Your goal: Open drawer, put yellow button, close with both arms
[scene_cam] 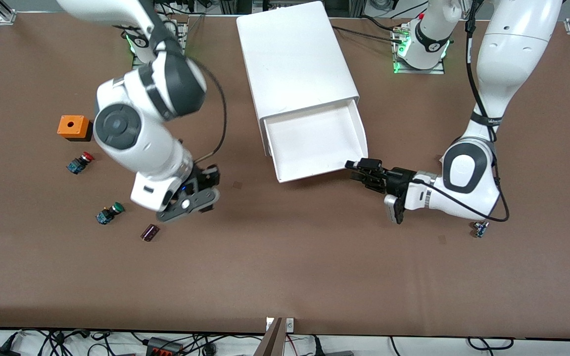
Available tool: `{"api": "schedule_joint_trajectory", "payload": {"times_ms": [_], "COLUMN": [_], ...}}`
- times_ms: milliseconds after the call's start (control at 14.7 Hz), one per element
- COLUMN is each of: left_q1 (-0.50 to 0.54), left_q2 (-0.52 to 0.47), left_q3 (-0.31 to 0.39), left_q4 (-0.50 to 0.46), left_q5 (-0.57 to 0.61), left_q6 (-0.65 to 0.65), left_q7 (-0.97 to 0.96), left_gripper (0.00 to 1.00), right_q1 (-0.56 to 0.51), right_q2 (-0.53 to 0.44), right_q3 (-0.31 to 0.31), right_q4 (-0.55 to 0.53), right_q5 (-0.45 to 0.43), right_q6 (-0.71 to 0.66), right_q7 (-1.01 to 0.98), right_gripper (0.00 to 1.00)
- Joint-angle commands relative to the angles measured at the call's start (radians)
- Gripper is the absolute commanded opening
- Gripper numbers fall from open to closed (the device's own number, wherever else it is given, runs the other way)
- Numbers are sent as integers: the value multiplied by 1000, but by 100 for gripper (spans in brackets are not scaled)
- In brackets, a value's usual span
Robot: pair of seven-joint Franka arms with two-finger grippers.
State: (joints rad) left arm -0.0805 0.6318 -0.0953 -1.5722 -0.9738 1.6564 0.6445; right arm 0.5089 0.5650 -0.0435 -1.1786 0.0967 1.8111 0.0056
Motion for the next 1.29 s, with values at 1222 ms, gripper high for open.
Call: {"api": "schedule_joint_trajectory", "payload": {"times_ms": [1222], "left_q1": [-38], "left_q2": [-38], "left_q3": [5], "left_q4": [264], "left_q5": [929], "left_q6": [-152], "left_q7": [-677], "left_gripper": [100], "right_q1": [401], "right_q2": [127], "right_q3": [4], "right_q4": [71], "right_q5": [5], "right_q6": [83], "right_q7": [507], "right_gripper": [0]}}
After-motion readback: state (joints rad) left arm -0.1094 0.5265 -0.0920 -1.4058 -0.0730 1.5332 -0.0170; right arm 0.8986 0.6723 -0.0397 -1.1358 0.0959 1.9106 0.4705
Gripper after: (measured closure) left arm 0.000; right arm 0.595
